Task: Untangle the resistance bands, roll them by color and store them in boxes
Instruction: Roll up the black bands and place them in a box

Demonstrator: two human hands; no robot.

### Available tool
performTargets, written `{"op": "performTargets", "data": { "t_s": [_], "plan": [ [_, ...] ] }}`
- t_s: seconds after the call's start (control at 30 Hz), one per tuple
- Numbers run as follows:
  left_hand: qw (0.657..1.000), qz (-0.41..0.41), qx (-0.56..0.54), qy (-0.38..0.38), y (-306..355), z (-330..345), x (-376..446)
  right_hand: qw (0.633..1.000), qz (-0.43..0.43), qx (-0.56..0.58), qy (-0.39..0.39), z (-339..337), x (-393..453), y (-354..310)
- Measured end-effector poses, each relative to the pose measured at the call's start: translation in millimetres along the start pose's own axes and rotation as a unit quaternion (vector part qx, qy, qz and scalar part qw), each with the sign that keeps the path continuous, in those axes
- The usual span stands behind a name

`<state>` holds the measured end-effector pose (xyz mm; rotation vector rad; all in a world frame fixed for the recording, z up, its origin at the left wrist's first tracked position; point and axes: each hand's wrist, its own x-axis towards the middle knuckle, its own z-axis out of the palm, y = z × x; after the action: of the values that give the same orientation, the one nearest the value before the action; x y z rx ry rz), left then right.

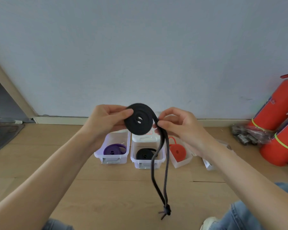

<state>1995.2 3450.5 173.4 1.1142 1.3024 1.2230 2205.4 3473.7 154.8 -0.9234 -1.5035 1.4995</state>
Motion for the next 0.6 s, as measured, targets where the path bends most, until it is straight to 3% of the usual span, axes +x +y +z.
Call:
{"op": "performTargets", "data": {
  "t_s": [0.17,0.43,0.6],
  "plan": [
    [0.997,-0.005,-0.061,0.043,-9,6,-1,1.0,0.027,-0.003,-0.005,17,-3,13],
    [0.997,0.009,-0.042,0.061,-16,12,0,0.999,0.009,-0.007,0.051,16,-3,10],
    [0.999,-0.005,-0.023,0.025,-17,17,-3,0.996,0.007,-0.03,0.087,16,-4,12]
  ]
}}
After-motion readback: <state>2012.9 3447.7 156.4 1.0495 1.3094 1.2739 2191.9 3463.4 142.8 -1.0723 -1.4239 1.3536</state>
